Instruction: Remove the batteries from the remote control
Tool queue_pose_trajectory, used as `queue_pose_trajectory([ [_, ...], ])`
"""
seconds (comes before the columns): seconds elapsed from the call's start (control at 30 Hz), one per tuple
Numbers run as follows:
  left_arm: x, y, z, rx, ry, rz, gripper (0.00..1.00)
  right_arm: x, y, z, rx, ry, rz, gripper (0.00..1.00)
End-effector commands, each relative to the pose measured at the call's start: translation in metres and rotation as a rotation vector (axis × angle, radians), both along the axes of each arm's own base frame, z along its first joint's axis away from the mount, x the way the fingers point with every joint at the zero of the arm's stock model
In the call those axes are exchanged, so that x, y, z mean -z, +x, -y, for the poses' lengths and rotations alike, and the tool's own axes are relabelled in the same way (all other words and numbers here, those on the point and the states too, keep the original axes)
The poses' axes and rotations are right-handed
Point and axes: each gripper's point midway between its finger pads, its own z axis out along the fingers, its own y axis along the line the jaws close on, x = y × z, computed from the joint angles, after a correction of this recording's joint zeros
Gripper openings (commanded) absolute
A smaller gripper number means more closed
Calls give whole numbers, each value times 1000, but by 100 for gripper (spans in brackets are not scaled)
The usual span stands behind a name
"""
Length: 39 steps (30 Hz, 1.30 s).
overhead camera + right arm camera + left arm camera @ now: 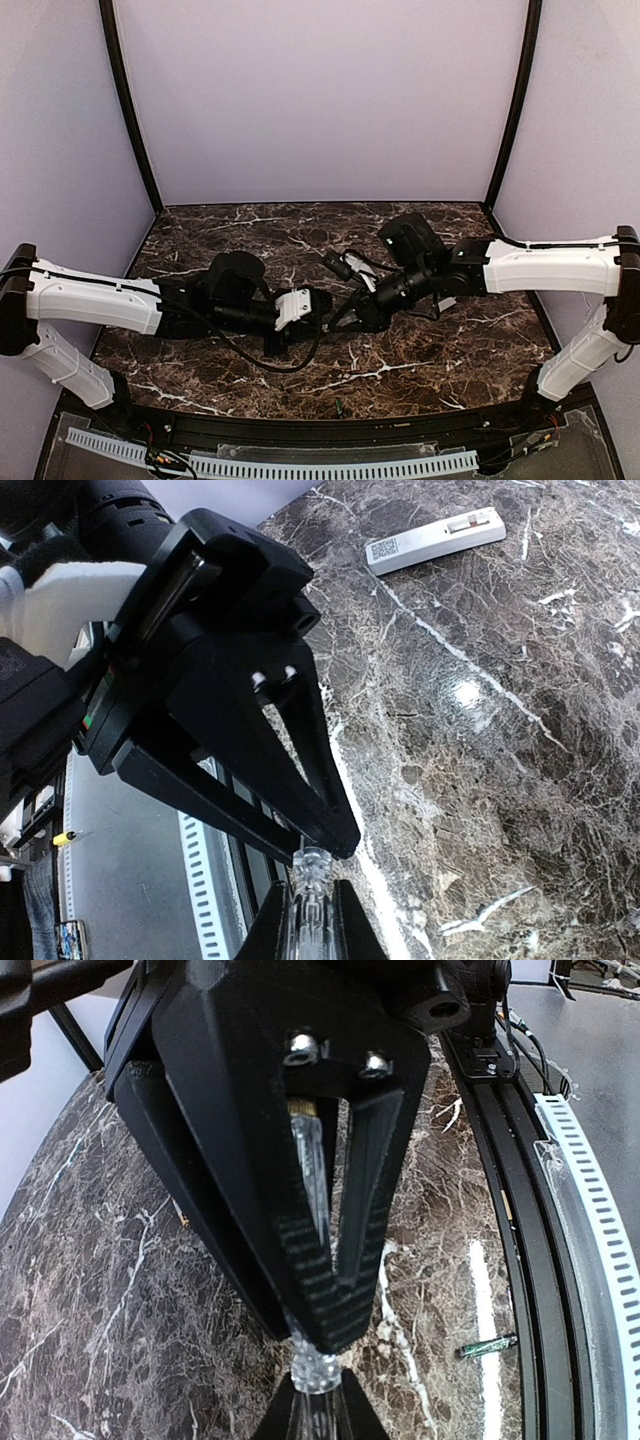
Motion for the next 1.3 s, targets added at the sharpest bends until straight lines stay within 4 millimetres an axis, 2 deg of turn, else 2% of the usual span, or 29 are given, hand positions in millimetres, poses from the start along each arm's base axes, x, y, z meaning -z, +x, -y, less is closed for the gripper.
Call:
queue_pose_trajectory([
  [0.0, -10, -3, 8, 12, -16, 5, 12, -6, 0, -7, -19, 13, 13, 0],
  [0.1, -10, -2, 9, 13, -14, 5, 10, -6, -1, -7, -23, 12, 13, 0],
  [0.3, -9, -1, 10, 10, -9, 12, 1, -6, 0, -7, -22, 10, 16, 0],
  [0.63, -9, 2, 6, -28, -13, 7, 0, 3, 12, -4, 41, -27, 49, 1],
  [0.8, -12, 7, 0, -77, -8, 15, 0, 1, 22, -2, 91, -38, 87, 23],
  [1.13, -14, 10, -17, -150, -20, 12, 0, -18, 38, 1, 156, -7, 142, 66],
  [1.2, -13, 11, -20, -168, -21, 12, 0, -23, 41, 2, 166, 6, 154, 79],
  [1.27, -12, 13, -23, -191, -22, 7, 0, -29, 44, 4, 178, 19, 167, 86],
])
